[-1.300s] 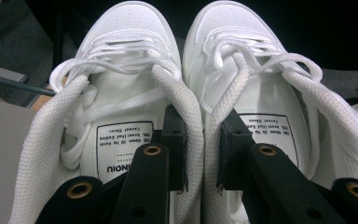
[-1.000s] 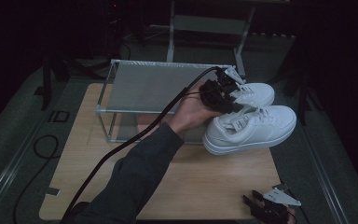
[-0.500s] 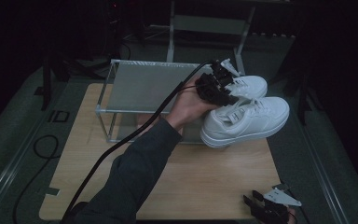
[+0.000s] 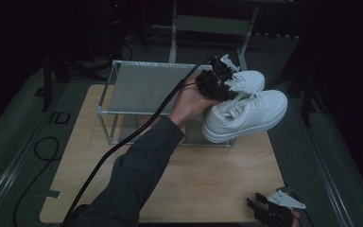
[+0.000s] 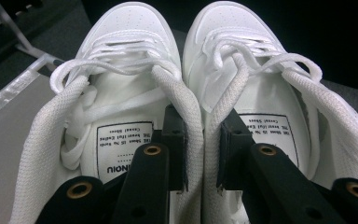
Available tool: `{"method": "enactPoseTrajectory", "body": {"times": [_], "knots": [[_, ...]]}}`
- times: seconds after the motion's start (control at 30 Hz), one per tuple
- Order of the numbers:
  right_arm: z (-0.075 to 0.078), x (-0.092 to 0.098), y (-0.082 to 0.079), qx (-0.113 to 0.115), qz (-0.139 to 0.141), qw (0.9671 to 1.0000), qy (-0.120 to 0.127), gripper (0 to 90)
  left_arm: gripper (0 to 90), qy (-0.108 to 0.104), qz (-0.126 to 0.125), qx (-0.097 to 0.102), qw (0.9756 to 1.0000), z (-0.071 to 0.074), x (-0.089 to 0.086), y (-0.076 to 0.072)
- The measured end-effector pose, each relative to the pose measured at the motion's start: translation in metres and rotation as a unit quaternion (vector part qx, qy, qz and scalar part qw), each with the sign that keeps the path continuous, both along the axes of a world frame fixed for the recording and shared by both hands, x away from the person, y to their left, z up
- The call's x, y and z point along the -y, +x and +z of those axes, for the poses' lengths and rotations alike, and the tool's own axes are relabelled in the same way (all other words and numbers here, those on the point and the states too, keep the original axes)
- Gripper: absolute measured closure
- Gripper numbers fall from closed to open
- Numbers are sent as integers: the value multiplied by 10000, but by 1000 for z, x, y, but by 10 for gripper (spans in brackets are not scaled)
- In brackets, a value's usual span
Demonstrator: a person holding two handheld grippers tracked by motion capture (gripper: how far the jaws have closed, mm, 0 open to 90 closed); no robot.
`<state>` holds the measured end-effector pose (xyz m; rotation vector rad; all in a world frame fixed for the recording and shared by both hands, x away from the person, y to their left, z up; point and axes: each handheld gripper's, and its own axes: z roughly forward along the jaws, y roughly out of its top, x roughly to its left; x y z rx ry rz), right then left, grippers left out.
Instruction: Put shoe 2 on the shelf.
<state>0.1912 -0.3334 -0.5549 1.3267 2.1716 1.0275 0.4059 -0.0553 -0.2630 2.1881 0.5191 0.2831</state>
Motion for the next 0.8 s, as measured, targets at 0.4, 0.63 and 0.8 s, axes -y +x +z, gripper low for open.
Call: {"method": "enactPoseTrajectory", "body": {"times": [0.4,0.63,0.8], "knots": [[0,0,0,-1,-6,10000,0,538,765,-40,301,23,9995,1,-5,10],[0,0,0,0,6,10000,-1,538,765,-13,449,-6,9990,1,-8,16],[0,0,1,9,-2,10000,3,538,765,49,551,-22,9985,0,-9,20]]}}
